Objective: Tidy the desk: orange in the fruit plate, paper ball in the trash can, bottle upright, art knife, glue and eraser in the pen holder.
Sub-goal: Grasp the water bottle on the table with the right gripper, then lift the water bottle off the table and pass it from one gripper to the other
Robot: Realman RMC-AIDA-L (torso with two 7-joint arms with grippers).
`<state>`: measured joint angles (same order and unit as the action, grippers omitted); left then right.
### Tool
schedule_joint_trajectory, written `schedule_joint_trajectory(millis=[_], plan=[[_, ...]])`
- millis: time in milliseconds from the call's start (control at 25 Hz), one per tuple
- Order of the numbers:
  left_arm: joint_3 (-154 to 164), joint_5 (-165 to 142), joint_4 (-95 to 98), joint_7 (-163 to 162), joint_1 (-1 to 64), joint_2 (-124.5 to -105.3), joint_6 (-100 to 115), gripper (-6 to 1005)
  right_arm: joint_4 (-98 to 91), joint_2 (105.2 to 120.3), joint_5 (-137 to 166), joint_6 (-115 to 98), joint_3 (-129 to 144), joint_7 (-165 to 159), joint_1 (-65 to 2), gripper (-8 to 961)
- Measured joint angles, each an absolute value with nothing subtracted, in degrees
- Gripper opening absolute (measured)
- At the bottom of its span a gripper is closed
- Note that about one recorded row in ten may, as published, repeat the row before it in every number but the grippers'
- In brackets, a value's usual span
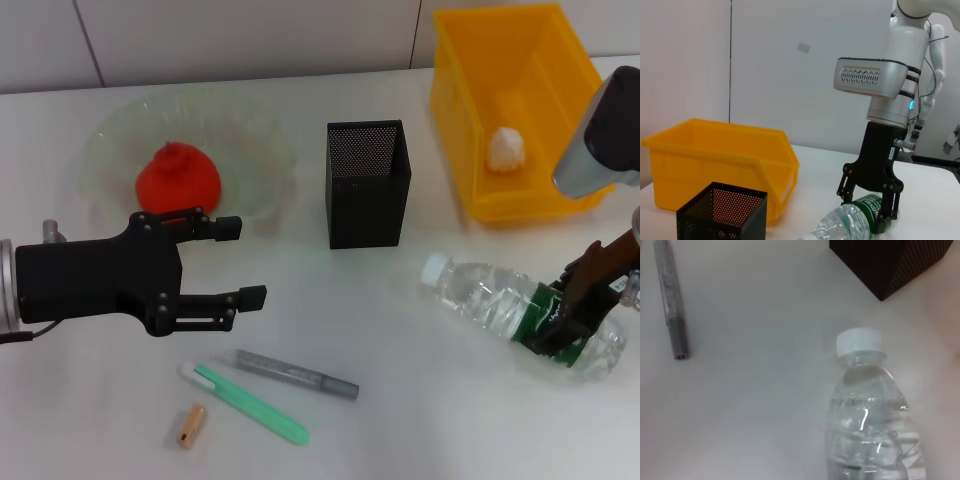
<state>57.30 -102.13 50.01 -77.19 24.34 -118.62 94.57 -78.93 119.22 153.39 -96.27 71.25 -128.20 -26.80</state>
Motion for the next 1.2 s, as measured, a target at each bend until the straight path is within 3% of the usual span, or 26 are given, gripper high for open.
schedule_joint_trajectory(millis=[1200], plan=[[57.0,-102.1,49.1,-75.8,24.2,-118.54,94.5,743,-76.3,119.38,155.2,-93.4,72.5,-131.3,-28.4,723]])
